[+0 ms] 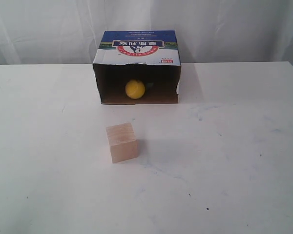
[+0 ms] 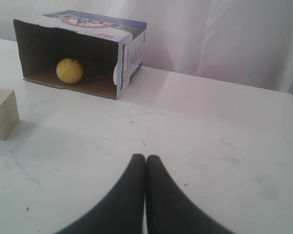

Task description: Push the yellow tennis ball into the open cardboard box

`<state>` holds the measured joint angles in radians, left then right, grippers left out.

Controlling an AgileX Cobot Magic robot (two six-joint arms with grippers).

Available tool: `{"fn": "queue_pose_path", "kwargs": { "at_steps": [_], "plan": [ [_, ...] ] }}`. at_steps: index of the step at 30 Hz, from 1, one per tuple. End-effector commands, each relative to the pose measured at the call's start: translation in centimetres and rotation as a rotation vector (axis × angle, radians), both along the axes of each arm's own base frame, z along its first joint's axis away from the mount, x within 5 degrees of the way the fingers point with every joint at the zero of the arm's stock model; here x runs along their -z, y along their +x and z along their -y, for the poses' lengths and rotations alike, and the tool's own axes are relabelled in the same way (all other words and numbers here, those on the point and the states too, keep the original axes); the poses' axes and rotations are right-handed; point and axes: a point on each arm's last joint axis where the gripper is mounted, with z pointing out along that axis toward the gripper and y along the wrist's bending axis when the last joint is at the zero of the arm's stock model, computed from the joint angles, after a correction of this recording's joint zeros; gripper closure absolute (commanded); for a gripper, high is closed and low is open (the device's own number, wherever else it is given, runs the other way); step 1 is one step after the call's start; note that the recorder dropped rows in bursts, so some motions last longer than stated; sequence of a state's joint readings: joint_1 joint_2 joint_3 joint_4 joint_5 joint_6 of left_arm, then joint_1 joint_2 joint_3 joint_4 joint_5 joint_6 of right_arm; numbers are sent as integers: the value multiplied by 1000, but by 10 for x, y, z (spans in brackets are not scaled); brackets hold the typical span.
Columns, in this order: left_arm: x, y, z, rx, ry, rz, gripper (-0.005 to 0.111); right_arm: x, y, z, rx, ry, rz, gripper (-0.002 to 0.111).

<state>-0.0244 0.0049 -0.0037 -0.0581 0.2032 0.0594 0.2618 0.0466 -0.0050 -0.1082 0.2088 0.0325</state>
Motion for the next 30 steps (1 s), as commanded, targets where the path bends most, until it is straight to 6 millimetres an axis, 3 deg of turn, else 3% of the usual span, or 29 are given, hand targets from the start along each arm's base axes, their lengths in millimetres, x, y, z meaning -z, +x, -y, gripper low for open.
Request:
{"fn": "queue_pose_path", "kwargs": {
  "at_steps": [1,30],
  "plan": [
    [1,0,0,-5,-9,0,107,1,0,0,0,-3,9,108],
    [1,0,0,-5,-9,2,107,0,-3,1,3,13,32,108]
  ]
}}
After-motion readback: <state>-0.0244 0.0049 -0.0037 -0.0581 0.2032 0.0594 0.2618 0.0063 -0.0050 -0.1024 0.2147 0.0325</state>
